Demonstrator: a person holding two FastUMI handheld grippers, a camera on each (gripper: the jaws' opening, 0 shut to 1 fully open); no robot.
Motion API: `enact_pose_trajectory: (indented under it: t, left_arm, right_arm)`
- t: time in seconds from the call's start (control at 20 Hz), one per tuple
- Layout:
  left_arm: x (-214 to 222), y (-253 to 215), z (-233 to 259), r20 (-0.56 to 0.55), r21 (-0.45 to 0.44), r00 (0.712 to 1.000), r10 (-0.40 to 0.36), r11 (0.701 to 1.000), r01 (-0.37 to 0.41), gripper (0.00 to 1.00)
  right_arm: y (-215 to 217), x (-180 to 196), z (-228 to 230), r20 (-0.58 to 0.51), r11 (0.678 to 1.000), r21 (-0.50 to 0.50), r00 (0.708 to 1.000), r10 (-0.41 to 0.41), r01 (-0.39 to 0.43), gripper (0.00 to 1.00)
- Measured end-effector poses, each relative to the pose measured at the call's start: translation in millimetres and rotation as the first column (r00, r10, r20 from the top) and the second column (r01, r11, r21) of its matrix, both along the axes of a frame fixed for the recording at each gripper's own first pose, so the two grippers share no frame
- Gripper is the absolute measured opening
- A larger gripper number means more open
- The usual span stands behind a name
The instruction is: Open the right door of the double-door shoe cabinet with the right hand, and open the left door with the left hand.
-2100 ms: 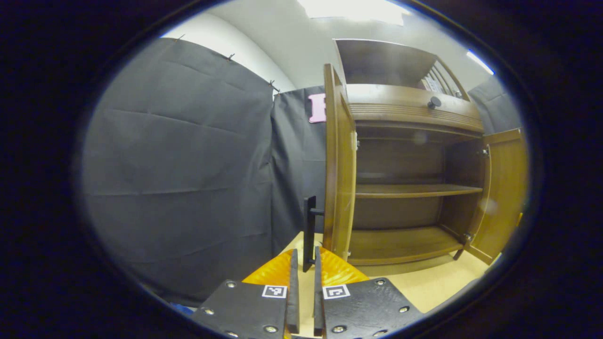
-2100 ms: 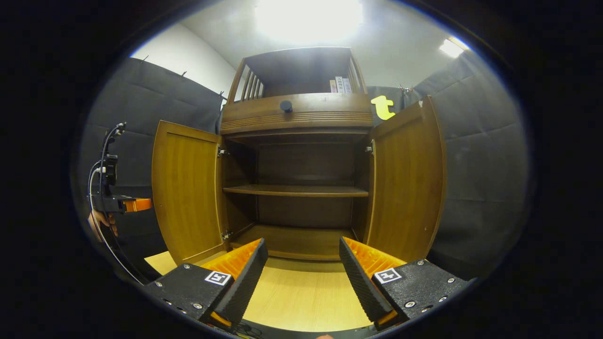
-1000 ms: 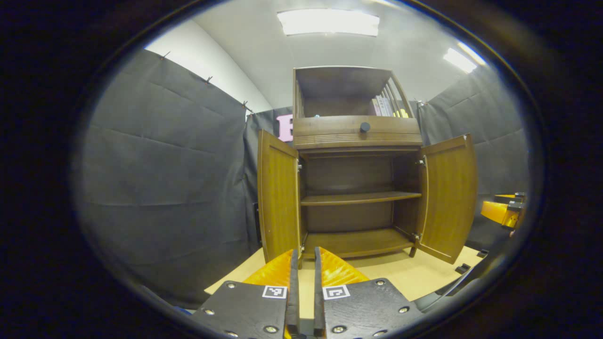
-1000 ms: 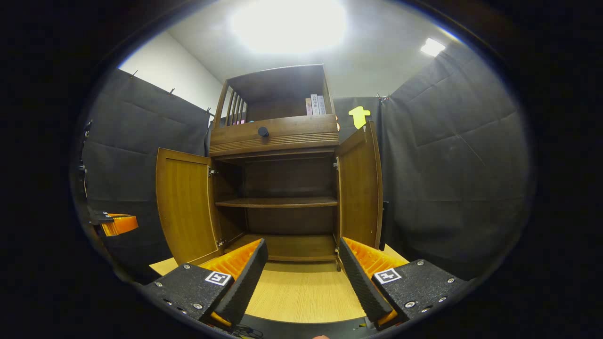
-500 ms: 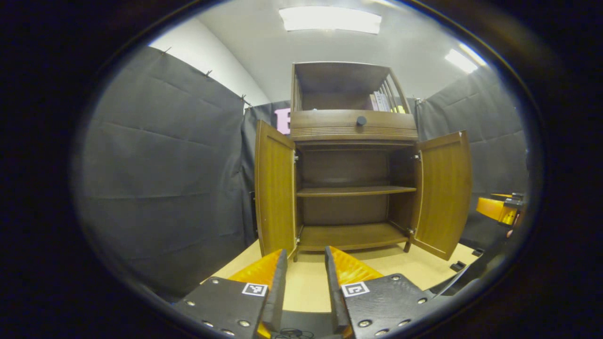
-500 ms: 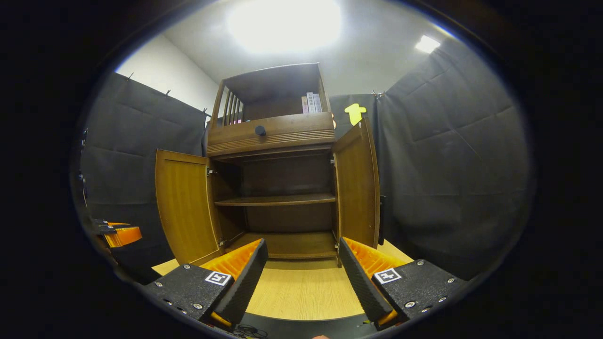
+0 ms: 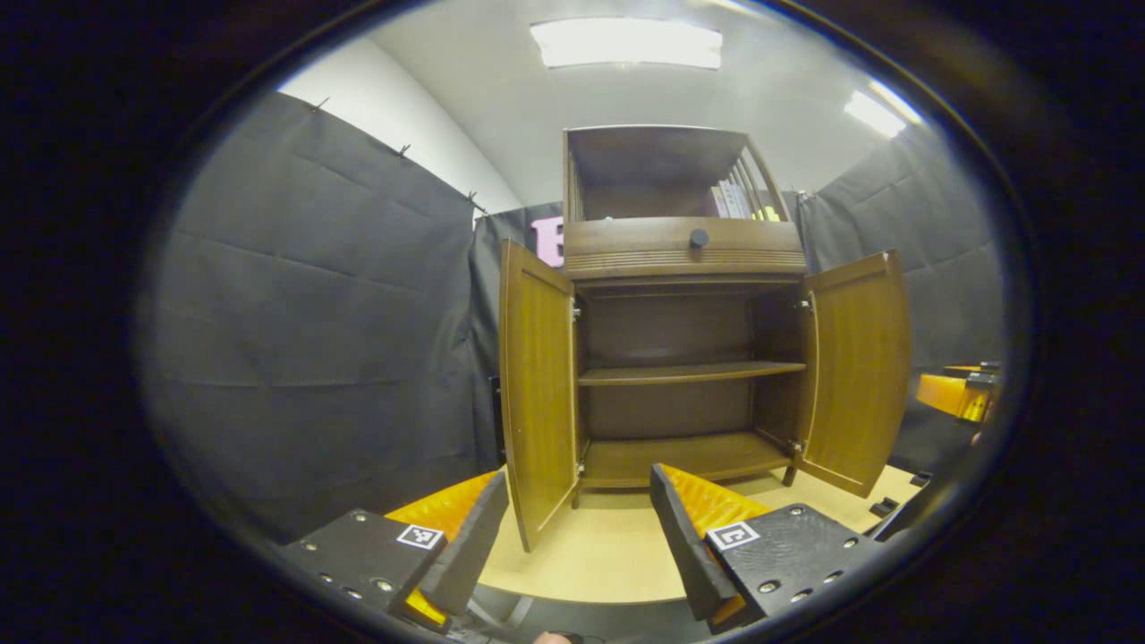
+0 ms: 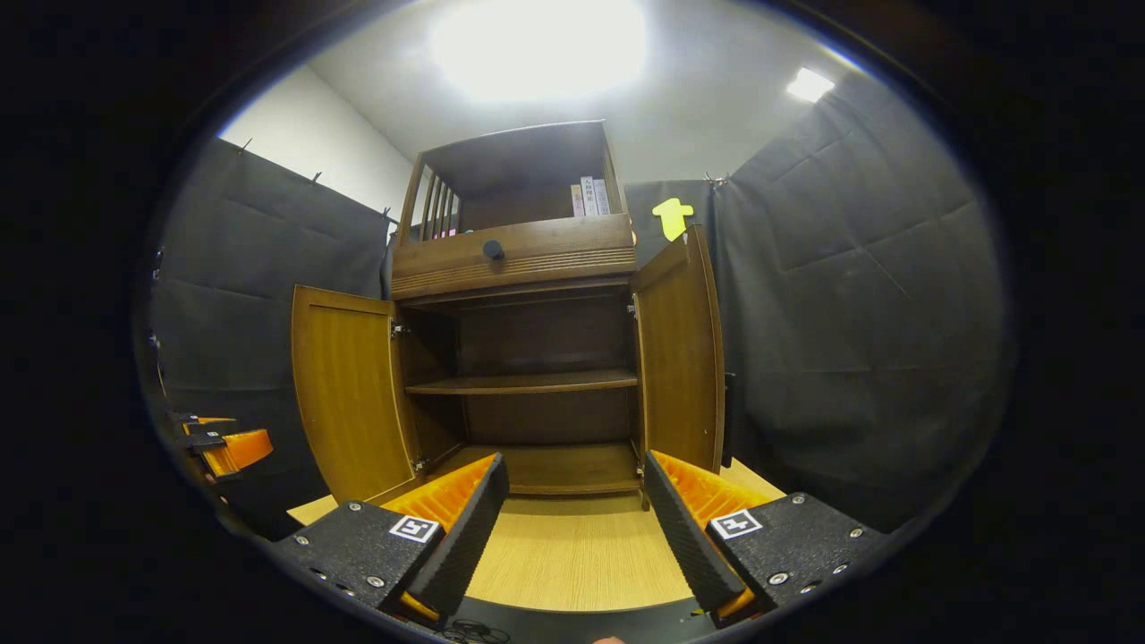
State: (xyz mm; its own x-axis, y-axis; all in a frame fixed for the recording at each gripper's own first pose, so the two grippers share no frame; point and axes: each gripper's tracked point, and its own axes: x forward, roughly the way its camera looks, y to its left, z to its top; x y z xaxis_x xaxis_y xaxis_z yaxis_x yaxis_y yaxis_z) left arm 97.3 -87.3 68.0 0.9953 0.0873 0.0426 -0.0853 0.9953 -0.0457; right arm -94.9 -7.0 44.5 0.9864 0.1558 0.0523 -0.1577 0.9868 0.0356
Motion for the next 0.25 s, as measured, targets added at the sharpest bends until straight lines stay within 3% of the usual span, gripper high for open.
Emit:
enact_pose_trajectory:
  t: [0.25]
  left_arm:
    - [9.4,-1.8,-2.9,-0.012,0.013,1.000,-0.003,1.000,0.003,0.94]
  right_arm:
    - [2.3,6.2,-1.3,0.000,1.000,-0.005,1.000,-0.005,0.005,0.94]
